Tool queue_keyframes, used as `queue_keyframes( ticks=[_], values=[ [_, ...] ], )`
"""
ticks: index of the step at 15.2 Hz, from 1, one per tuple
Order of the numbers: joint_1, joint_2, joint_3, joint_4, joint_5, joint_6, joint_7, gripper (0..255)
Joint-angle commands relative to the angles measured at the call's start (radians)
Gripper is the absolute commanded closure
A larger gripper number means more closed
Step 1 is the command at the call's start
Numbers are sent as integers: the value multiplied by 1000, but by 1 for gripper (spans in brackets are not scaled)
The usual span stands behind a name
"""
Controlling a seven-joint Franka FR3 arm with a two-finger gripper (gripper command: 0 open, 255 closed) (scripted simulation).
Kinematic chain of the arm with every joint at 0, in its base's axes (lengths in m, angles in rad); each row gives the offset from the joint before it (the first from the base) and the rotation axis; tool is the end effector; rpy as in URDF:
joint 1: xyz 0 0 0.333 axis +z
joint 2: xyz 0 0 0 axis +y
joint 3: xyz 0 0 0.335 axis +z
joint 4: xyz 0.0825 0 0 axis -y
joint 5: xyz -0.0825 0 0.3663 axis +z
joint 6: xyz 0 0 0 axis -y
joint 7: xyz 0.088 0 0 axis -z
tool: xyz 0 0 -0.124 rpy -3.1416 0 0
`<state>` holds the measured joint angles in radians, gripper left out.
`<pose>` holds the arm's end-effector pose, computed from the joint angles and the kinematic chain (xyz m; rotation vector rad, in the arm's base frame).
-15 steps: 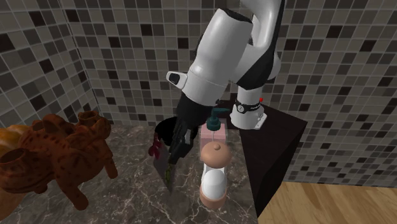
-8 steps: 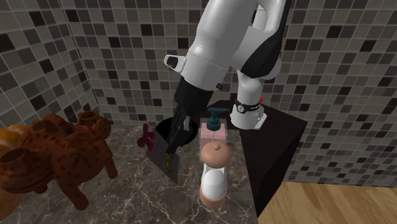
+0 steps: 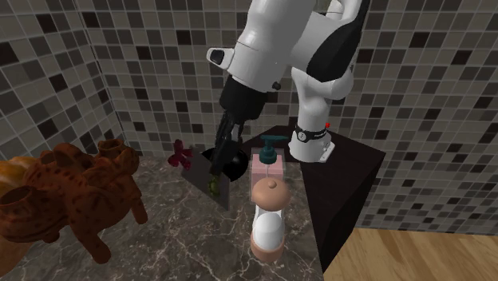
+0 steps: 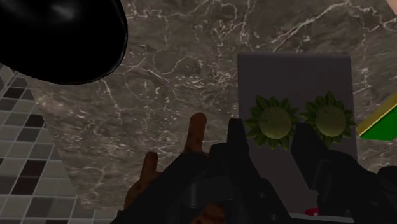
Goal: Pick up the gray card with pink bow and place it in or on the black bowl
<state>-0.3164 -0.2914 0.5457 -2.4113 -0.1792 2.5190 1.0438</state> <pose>0.4587 0.1168 0.4563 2.8711 -1.0137 0.6877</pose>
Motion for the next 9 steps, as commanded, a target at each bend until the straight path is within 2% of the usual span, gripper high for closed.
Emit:
queue_keyframes(
  ticks=[1, 5, 9],
  values=[
    [19, -59, -45, -52, 46, 4, -63, 255],
    [64, -191, -151, -181, 117, 13, -185, 255],
    [94, -320, -257, -296, 150, 3, -296, 255]
  ],
)
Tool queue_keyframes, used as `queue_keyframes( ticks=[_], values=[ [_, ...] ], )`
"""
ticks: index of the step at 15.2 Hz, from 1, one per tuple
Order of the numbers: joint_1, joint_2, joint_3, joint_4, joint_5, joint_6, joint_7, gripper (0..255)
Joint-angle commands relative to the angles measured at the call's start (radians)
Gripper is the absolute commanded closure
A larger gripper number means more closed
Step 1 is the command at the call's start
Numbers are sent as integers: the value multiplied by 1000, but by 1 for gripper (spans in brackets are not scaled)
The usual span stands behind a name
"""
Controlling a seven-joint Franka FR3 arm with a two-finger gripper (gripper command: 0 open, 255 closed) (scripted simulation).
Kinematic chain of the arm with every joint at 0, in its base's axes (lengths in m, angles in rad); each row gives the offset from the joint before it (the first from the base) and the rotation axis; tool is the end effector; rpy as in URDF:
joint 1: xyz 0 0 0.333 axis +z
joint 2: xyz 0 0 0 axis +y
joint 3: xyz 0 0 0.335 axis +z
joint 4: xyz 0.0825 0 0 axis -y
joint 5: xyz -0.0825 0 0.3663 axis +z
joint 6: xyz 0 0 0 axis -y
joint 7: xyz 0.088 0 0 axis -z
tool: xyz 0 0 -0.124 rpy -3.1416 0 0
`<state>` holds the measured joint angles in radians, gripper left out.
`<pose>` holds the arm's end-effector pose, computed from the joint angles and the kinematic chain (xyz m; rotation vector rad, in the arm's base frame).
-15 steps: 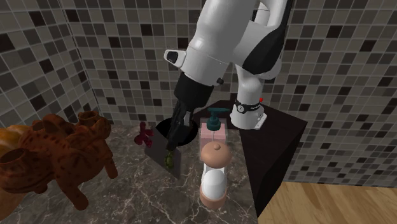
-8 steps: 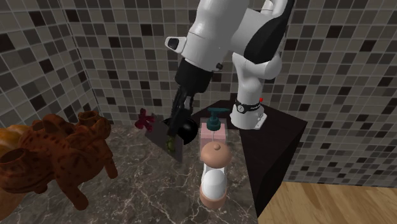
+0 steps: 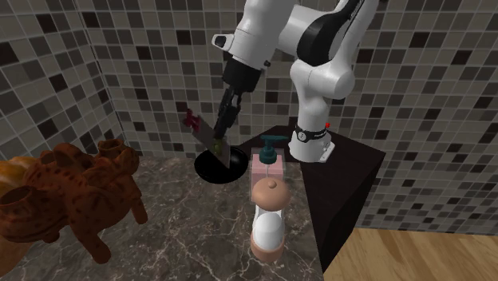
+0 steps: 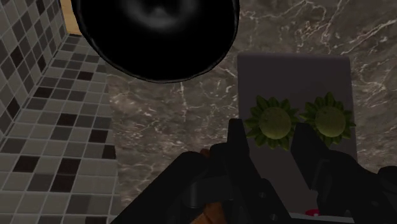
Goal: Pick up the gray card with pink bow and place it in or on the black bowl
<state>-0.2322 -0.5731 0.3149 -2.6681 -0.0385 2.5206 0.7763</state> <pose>0.3795 0.0349 0.4602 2.8696 -1.0151 0.6874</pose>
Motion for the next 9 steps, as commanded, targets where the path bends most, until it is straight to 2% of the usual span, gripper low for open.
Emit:
queue_keyframes(
  ticks=[1, 5, 6, 9],
  values=[
    [13, -71, -52, -65, 13, -4, -55, 255],
    [13, -202, -156, -159, 11, -36, -161, 255],
    [4, -260, -203, -195, 2, -56, -209, 255],
    [2, -240, -198, -226, 0, -5, -204, 255]
  ],
)
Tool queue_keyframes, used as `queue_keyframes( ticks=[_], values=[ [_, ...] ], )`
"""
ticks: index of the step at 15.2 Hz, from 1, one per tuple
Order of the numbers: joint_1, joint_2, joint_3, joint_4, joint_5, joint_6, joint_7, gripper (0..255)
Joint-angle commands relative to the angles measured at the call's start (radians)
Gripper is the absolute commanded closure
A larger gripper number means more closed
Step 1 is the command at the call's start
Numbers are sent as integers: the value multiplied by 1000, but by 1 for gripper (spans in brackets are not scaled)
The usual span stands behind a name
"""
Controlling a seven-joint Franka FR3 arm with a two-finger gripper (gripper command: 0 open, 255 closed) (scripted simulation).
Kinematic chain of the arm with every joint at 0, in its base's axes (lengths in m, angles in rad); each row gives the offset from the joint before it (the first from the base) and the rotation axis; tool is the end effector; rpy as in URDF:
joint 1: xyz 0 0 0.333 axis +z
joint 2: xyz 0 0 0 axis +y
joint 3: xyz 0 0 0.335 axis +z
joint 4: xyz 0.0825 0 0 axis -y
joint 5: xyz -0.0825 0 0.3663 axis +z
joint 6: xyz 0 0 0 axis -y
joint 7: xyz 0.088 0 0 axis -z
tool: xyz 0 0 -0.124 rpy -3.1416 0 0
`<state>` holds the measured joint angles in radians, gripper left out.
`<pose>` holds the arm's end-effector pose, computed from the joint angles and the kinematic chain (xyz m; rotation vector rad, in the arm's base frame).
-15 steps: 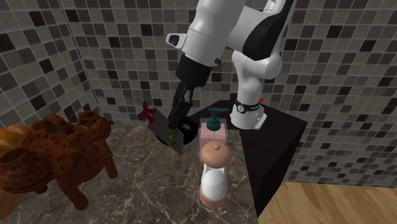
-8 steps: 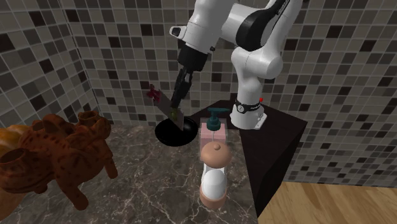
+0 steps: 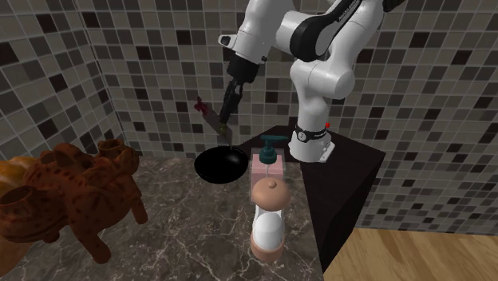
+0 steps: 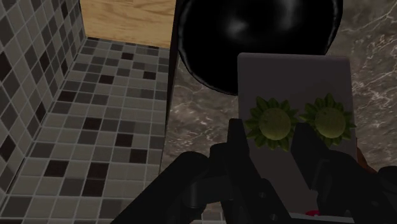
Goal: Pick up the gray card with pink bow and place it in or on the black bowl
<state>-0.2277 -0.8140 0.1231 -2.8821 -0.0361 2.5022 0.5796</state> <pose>0.3051 -0.0340 0.4437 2.8717 -1.0138 0.6871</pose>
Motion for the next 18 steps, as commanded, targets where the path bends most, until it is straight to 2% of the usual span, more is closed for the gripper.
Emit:
queue_keyframes(
  ticks=[1, 11, 18],
  values=[
    [-4, 8, -5, -22, -3, 31, -5, 255],
    [-21, 110, 18, -106, -13, 217, 18, 255],
    [-21, 110, 18, -106, -13, 217, 18, 255]
  ],
)
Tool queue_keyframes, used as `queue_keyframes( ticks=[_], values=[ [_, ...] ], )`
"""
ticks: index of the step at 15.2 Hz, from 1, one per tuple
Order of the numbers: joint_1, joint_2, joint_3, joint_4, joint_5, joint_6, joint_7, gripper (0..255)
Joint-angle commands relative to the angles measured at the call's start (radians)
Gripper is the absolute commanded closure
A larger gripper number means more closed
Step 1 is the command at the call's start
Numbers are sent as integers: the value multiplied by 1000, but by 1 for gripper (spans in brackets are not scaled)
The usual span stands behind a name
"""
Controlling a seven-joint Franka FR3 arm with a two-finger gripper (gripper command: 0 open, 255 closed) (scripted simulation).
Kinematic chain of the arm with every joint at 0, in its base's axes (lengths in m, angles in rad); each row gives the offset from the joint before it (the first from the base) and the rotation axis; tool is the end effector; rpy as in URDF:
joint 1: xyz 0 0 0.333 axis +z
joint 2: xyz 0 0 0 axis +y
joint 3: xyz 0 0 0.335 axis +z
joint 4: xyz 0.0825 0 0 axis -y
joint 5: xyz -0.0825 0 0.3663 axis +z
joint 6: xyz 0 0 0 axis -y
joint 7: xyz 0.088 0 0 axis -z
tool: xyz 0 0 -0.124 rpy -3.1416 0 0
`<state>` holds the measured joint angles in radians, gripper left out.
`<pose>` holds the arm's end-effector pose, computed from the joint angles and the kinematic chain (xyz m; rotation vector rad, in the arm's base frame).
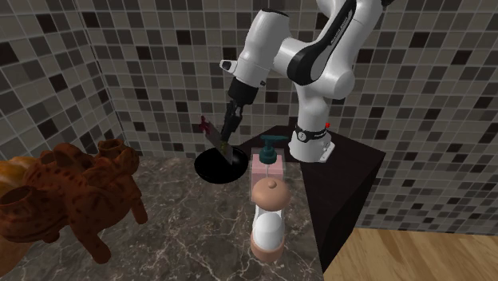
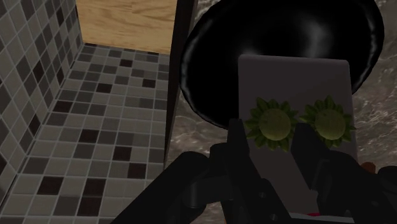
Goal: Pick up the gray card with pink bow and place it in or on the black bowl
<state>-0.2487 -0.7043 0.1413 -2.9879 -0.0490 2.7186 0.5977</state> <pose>0.3072 -0.0370 0.3873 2.8725 -1.0131 0.6872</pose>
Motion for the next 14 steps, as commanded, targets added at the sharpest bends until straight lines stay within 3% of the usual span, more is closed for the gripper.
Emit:
queue_keyframes(
  ticks=[1, 2, 7, 11, 14],
  values=[
    [0, 0, 0, 0, 0, 0, 0, 255],
    [0, 0, 0, 0, 0, 0, 0, 0],
    [0, 0, 0, 0, 0, 0, 0, 0],
    [37, -190, -17, 23, 18, -214, -12, 0],
    [37, -190, -17, 23, 18, -214, -12, 0]
  ],
)
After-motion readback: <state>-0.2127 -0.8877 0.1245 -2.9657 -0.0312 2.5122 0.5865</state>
